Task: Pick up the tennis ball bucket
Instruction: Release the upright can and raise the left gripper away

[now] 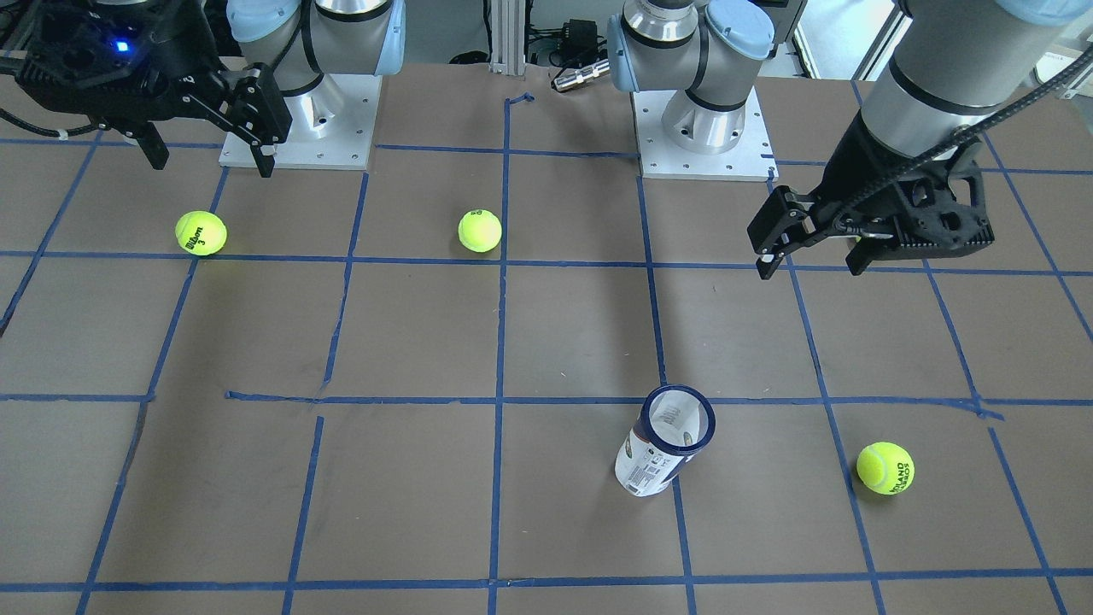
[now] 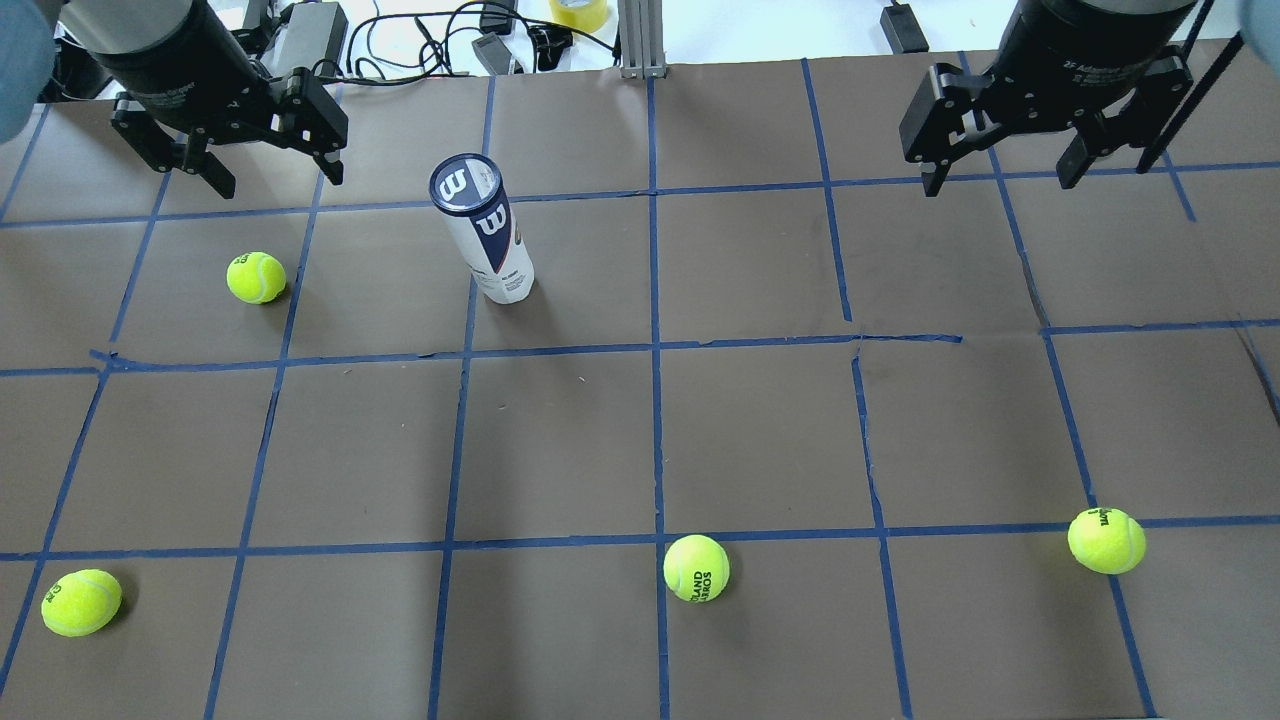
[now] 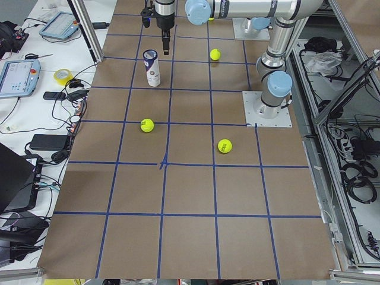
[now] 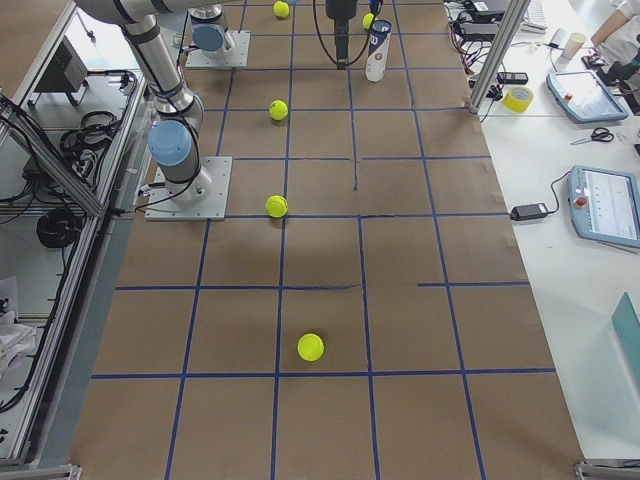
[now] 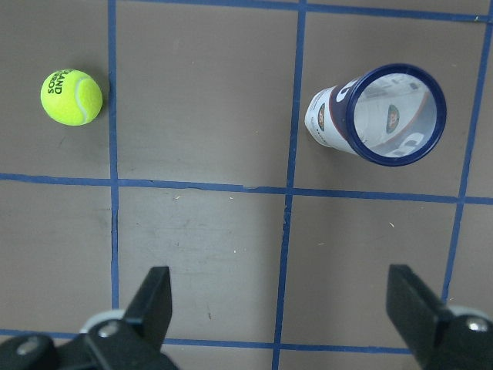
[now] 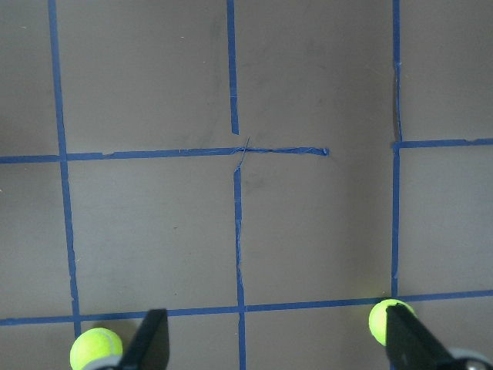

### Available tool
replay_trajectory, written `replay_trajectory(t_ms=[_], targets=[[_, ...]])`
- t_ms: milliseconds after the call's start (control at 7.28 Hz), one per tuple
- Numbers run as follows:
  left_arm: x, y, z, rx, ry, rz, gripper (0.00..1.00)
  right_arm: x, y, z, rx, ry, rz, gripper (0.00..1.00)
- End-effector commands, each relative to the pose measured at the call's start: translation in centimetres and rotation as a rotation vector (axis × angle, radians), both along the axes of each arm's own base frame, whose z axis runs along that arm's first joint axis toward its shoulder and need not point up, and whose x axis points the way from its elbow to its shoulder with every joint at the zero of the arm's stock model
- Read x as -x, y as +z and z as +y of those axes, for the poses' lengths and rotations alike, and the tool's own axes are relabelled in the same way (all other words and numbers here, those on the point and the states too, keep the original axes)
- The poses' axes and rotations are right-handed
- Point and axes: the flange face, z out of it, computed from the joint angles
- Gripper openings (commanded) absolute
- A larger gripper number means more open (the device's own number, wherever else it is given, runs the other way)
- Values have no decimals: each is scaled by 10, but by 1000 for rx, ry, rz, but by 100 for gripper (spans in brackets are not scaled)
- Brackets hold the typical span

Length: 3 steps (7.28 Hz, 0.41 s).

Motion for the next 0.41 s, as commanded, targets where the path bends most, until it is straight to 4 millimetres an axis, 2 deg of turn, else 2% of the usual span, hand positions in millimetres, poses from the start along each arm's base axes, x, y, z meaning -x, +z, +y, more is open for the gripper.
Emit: replay_trajectory(t_ms=[0, 275], targets=[[0, -4, 11, -8, 2, 0, 100, 0, 0, 0, 0, 1, -1, 100], [2, -6, 12, -11, -1, 4, 100, 0, 0, 1, -3, 1, 1, 100]])
